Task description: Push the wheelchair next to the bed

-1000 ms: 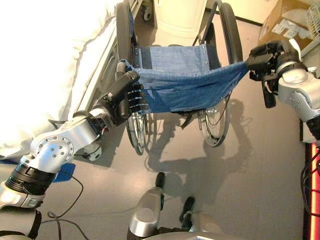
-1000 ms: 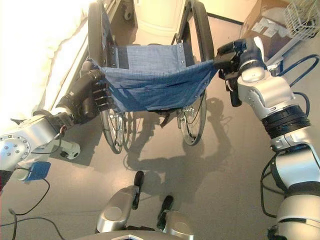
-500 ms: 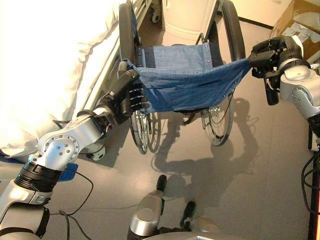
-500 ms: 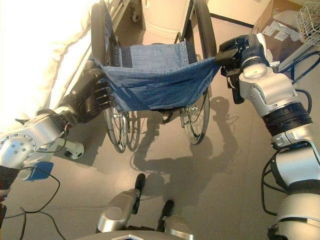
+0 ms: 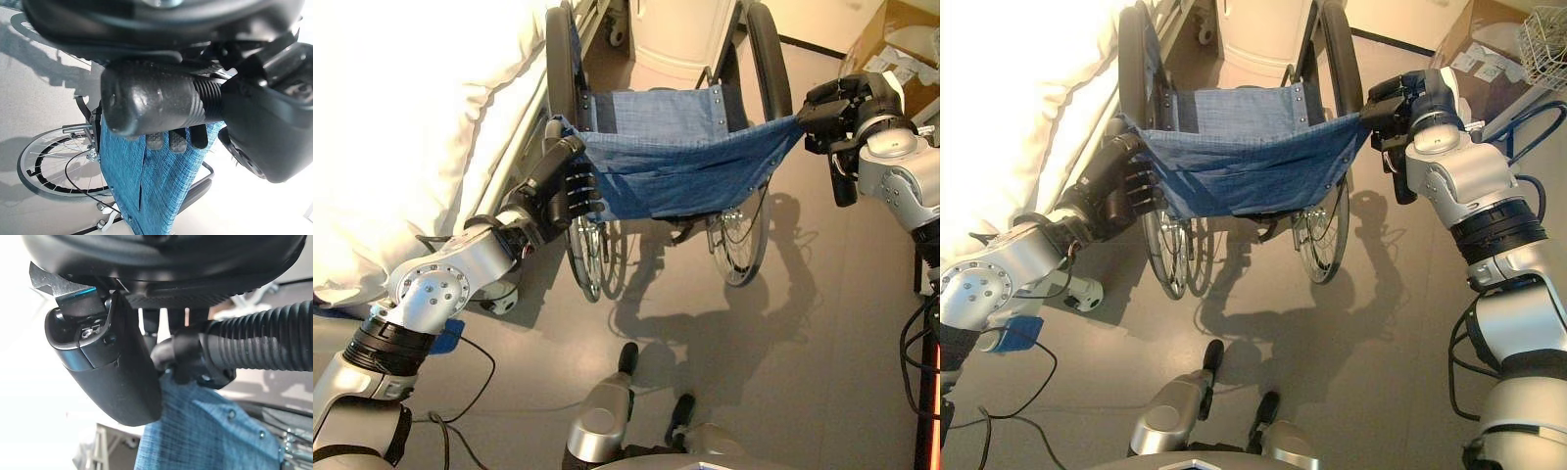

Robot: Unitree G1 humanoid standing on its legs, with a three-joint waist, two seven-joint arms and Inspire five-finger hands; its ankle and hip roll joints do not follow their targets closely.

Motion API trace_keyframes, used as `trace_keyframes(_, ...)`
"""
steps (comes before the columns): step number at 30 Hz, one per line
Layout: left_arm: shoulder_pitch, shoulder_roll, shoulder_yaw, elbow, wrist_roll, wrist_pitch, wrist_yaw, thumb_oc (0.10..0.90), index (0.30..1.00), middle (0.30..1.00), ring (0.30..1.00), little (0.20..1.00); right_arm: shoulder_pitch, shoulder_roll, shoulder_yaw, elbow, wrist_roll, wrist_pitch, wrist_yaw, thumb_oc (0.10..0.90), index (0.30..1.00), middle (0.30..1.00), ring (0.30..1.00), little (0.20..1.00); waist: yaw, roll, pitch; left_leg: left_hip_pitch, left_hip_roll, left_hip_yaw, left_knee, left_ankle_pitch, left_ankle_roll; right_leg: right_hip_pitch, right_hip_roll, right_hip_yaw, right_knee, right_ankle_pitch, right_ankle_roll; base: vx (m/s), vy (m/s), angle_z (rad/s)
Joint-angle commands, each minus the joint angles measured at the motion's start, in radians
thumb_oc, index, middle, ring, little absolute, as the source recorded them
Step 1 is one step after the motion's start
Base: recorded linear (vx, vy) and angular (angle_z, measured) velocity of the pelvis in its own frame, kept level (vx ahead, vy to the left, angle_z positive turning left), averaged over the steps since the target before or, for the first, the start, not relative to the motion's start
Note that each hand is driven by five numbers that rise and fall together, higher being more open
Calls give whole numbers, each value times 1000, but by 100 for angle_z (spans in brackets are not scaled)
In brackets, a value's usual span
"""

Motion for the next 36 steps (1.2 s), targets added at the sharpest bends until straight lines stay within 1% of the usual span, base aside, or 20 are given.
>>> trace_keyframes(1,-145,-74,60,-60,20,-170,-1,400,300,300,300,300,-105,127,70,-119,86,-129,34,400,300,300,300,300,-4,-6,-143,13,21,37,23,-12,-83,-145,-5,-18,39,149,-47,0,0,0)
trace_keyframes(2,-146,-74,60,-60,19,-167,3,464,396,396,396,396,-100,124,68,-118,86,-131,34,709,764,764,764,764,-5,-4,-142,10,21,43,33,-15,-84,-143,-7,-21,42,148,-48,0,0,0)
trace_keyframes(3,-147,-75,59,-59,20,-164,6,519,479,479,479,479,-97,121,67,-119,87,-133,32,770,855,855,855,855,-5,-3,-142,9,20,45,40,-17,-84,-141,-7,-23,43,147,-48,1,-9,7)
trace_keyframes(4,-146,-78,58,-54,27,-154,7,800,900,900,900,900,-88,116,64,-122,87,-132,23,800,900,900,900,900,-4,-1,-142,7,18,44,52,-20,-86,-133,-11,-28,45,146,-47,17,-7,8)
trace_keyframes(6,-147,-81,61,-50,37,-140,6,800,900,900,900,900,-81,110,58,-126,88,-125,11,800,900,900,900,900,-4,4,-146,14,17,44,42,-19,-84,-125,-14,-38,46,143,-44,33,5,6)
trace_keyframes(7,-146,-78,64,-47,38,-135,2,800,900,900,900,900,-74,107,53,-127,86,-124,5,800,900,900,900,900,-4,9,-152,26,17,37,18,-11,-83,-119,-14,-44,45,142,-41,35,20,4)
trace_keyframes(8,-145,-76,65,-44,40,-134,-1,800,900,900,900,900,-73,106,52,-126,85,-125,5,800,900,900,900,900,-4,10,-155,32,17,35,7,-8,-82,-118,-14,-45,44,142,-41,56,53,6)
trace_keyframes(9,-140,-70,73,-40,42,-136,-7,800,900,900,900,900,-70,99,49,-123,85,-128,5,800,900,900,900,900,-5,14,-166,52,17,28,-34,1,-79,-114,-12,-46,39,142,-37,35,41,7)
trace_keyframes(10,-139,-70,73,-40,42,-136,-7,800,900,900,900,900,-70,99,49,-123,85,-128,5,800,900,900,900,900,-5,14,-166,53,17,28,-37,3,-79,-113,-12,-46,38,142,-37,36,66,6)
trace_keyframes(12,-134,-55,89,-31,43,-146,-11,800,900,900,900,900,-60,79,37,-135,73,-124,11,800,900,900,900,900,-16,23,-177,79,19,28,-81,12,-78,-117,-10,-43,32,147,-30,-2,64,2)
trace_keyframes(16,-141,-33,101,-34,32,-160,-3,800,900,900,900,900,-51,47,26,-152,75,-140,11,800,900,900,900,900,-29,25,-178,93,20,36,-103,13,-76,-126,-9,-37,31,148,-28,-42,35,0)
trace_keyframes(18,-142,-25,110,-34,35,-157,-1,800,900,900,900,900,-47,25,16,-156,84,-147,15,800,900,900,900,900,-32,22,-182,99,20,37,-108,11,-75,-129,-8,-36,33,147,-27,0,0,0)
trace_keyframes(19,-137,-17,122,-38,43,-158,3,800,900,900,900,900,-41,-2,7,-164,96,-160,19,800,900,900,900,900,-36,18,-189,106,21,39,-112,8,-74,-129,-7,-36,33,145,-27,0,0,0)
trace_keyframes(25,-103,19,169,-38,46,-182,3,800,900,900,900,900,-16,-62,-21,-193,111,-184,20,800,900,900,900,900,-41,17,-206,123,23,41,-118,1,-74,-120,-4,-41,37,136,-29,0,0,0)
trace_keyframes(28,-59,43,233,-40,53,-184,-4,800,900,900,900,900,21,-106,-63,-225,96,-194,26,800,900,900,900,900,-43,19,-220,133,27,42,-116,-5,-75,-112,0,-43,42,126,-33,32,-21,0)
trace_keyframes(35,35,79,348,-46,31,-157,-18,800,900,900,900,900,85,-204,-142,-288,63,-172,42,800,900,900,900,900,-49,18,-236,143,35,41,-118,-9,-78,-102,12,-38,49,111,-39,9,-26,-3)
trace_keyframes(36,61,89,378,-45,21,-146,-28,800,900,900,900,900,100,-237,-166,-312,66,-160,41,800,900,900,900,900,-52,16,-238,143,36,40,-119,-9,-78,-102,16,-35,50,108,-41,-12,-39,0)
